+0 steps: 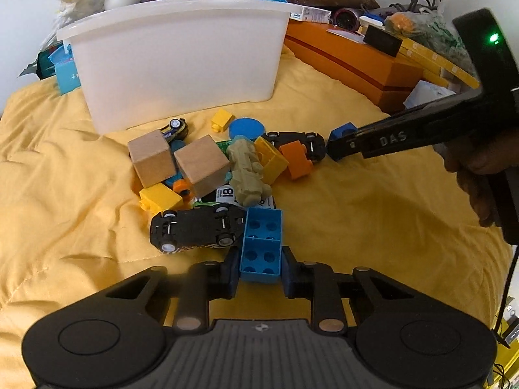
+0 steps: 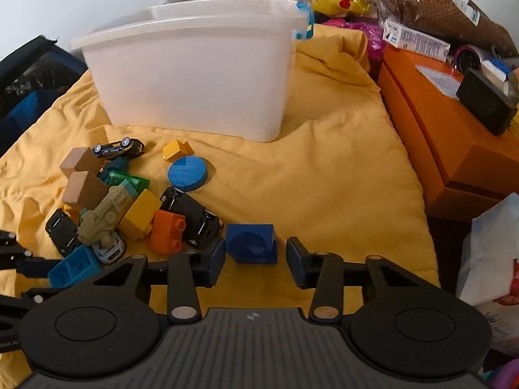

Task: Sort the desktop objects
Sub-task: 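Grasp the blue brick with the left gripper while the right gripper grasps the blue cube, then lower the blue brick and blue cube into the white bin and release both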

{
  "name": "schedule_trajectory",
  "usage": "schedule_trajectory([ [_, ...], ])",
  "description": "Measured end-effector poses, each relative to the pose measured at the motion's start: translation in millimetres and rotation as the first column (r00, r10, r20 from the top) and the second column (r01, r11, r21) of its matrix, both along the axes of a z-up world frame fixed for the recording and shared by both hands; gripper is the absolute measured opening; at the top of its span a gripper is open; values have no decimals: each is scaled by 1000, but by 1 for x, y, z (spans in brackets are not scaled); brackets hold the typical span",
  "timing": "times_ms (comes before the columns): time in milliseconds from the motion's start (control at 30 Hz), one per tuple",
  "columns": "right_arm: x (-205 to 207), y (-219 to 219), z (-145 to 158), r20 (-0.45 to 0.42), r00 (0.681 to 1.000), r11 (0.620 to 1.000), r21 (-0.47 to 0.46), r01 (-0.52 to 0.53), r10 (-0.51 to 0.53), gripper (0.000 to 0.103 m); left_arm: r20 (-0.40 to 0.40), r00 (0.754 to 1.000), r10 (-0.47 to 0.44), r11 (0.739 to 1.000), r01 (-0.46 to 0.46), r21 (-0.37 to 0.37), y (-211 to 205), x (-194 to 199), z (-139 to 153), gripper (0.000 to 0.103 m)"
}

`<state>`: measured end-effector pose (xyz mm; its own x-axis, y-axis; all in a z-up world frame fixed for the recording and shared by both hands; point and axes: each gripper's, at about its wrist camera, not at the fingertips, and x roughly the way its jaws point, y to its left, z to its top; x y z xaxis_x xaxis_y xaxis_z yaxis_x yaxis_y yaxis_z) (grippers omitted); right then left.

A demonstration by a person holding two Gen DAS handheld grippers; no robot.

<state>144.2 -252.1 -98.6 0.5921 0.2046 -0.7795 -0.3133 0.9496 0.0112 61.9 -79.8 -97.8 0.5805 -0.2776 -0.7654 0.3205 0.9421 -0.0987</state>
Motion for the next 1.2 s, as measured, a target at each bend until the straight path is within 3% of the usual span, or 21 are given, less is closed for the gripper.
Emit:
schedule_trajectory([
  [67,1,0,-2,-15,1000,1000,5,-6,6,34,9,1000,10,1000,-10,0,3,-1,3,28],
  [367,-21,-20,24,42,998,995,98,35,-39,34,105,989,101,994,-96,-53,35,-10,42,27],
  [600,-25,-20,72,135,990,980,196,20,-47,34,177,964,200,978,-186,-95,63,5,82,27],
  [867,0,2,137,252,968,967,247,-70,5,34,232,937,261,965,-248,-87,87,47,140,27],
  [1200,57,15,177,270,962,964,246,-103,33,34,224,928,299,954,-287,-85,103,106,175,27],
])
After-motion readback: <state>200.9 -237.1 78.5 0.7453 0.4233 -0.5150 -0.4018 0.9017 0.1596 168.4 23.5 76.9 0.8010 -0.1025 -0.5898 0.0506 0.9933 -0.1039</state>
